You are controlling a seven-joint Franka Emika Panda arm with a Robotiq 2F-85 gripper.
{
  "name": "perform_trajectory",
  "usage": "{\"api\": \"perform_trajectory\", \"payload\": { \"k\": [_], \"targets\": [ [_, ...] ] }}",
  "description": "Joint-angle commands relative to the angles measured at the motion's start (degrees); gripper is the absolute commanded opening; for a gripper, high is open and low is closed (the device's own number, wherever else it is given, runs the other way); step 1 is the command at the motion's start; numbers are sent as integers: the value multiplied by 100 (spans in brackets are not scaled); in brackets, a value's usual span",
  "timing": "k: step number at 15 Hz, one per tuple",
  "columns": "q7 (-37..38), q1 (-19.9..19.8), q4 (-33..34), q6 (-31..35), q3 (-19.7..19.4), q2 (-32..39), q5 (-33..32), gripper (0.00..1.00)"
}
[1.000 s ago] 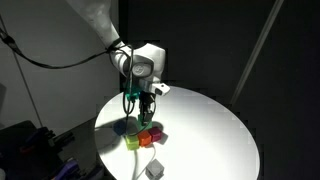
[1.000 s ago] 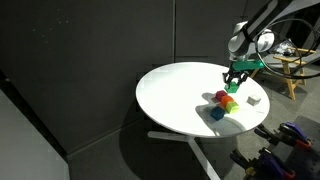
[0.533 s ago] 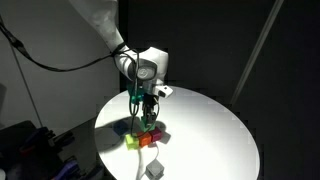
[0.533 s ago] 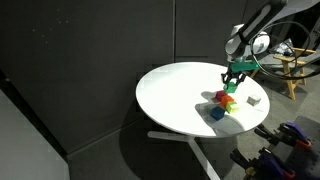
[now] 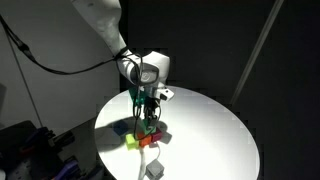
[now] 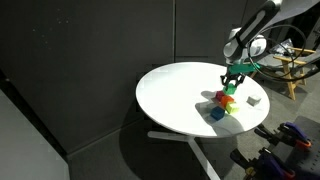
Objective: Pick up the lime green block and put it on both the orange block and the pink block
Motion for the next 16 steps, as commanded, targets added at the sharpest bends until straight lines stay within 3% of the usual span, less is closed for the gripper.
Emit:
{"api": "perform_trajectory", "payload": {
  "k": [1,16],
  "targets": [
    [-51,-64,232,-126,6,137,33,30],
    [-50,-61,395,-144,-7,365,32,30]
  ]
}}
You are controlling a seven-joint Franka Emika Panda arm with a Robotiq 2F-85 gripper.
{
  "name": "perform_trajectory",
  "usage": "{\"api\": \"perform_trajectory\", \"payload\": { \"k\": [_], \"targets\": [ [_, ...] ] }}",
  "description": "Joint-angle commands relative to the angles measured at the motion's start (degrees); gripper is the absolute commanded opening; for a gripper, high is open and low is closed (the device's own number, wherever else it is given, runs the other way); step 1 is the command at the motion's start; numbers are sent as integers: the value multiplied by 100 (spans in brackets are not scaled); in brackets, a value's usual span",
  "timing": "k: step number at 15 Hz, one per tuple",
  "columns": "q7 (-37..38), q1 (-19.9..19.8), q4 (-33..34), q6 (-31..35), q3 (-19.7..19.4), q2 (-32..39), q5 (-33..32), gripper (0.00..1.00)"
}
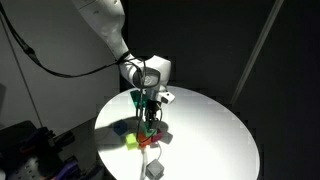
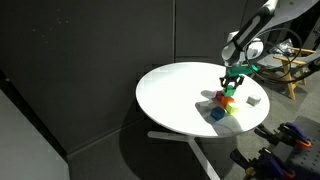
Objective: Pick up the lime green block and put it on both the orange block and the pink block
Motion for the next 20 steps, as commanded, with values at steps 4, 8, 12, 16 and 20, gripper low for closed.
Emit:
{"api": "perform_trajectory", "payload": {
  "k": [4,8,12,16,20],
  "targets": [
    [-48,-59,191,-143,13,116,33,30],
    [-53,-64,195,-161,17,129,44,30],
    [-59,-84,195,-199,35,121,84,83],
    [-81,-83,142,-230,49,47,91,100],
    [-124,-66,10,-211,75,-111,90,100]
  ]
}}
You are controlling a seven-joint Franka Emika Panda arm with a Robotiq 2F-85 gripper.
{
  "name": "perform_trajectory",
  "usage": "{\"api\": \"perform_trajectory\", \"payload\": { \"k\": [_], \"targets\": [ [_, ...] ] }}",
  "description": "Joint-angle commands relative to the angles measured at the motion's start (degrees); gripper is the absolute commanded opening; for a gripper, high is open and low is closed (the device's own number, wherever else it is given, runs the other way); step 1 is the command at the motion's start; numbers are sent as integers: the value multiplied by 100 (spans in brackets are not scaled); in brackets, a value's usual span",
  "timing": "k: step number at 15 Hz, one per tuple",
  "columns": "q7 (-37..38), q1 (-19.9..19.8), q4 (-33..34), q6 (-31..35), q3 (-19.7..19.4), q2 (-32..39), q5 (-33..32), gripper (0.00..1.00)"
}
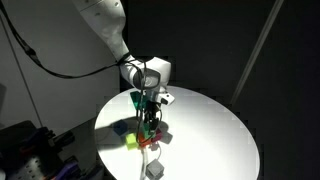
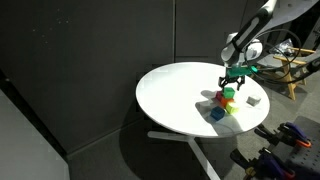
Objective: Pick up the lime green block and put it on both the orange block and the pink block
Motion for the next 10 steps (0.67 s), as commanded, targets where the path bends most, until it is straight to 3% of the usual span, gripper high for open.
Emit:
{"api": "perform_trajectory", "payload": {
  "k": [1,10],
  "targets": [
    [-142,-65,-64,-149,83,-231,93,100],
    [-442,-68,-537,-12,279,-895,137,100]
  ]
}}
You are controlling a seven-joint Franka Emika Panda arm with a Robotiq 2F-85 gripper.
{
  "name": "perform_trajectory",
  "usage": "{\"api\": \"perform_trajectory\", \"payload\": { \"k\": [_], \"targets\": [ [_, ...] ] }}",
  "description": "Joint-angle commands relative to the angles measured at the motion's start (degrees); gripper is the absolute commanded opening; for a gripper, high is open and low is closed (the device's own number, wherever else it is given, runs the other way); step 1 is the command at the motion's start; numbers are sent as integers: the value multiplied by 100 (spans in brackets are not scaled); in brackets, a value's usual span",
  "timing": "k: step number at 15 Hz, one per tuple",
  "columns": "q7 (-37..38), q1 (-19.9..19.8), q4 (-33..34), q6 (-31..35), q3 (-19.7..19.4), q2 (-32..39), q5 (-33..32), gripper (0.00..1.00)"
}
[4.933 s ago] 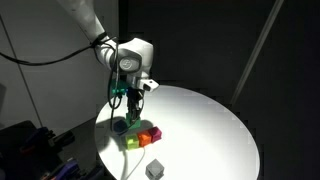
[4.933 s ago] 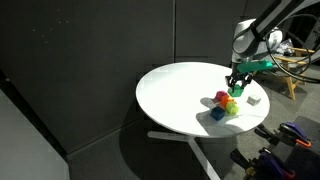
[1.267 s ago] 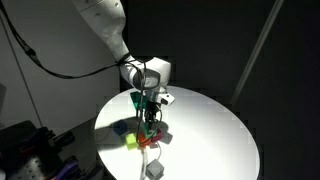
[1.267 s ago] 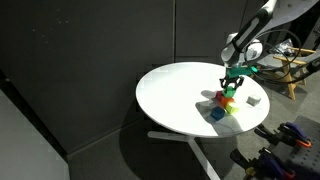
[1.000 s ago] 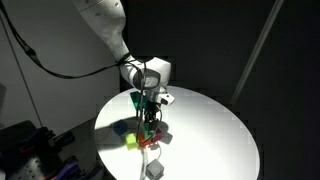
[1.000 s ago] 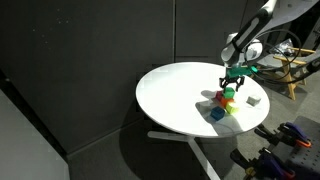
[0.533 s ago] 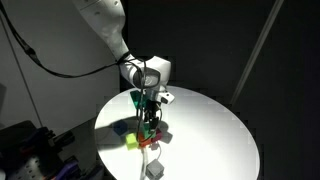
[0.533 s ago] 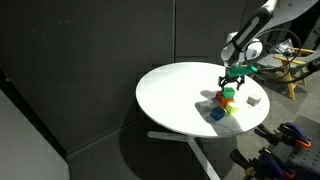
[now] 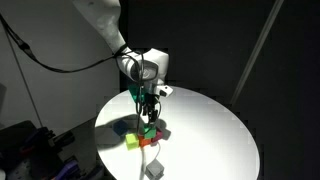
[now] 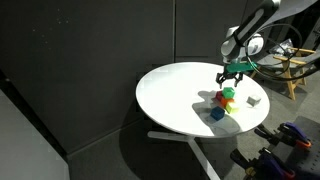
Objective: Pick up the lime green block and put it on both the orange block and the pink block
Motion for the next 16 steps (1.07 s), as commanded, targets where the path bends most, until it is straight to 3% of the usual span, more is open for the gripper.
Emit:
{"api": "perform_trajectory", "payload": {
  "k": [1,16],
  "targets": [
    [-362,-70,-460,27,131,-578,137,100],
    [-601,162,-1717,-305,235,-2094,-205,100]
  ]
}}
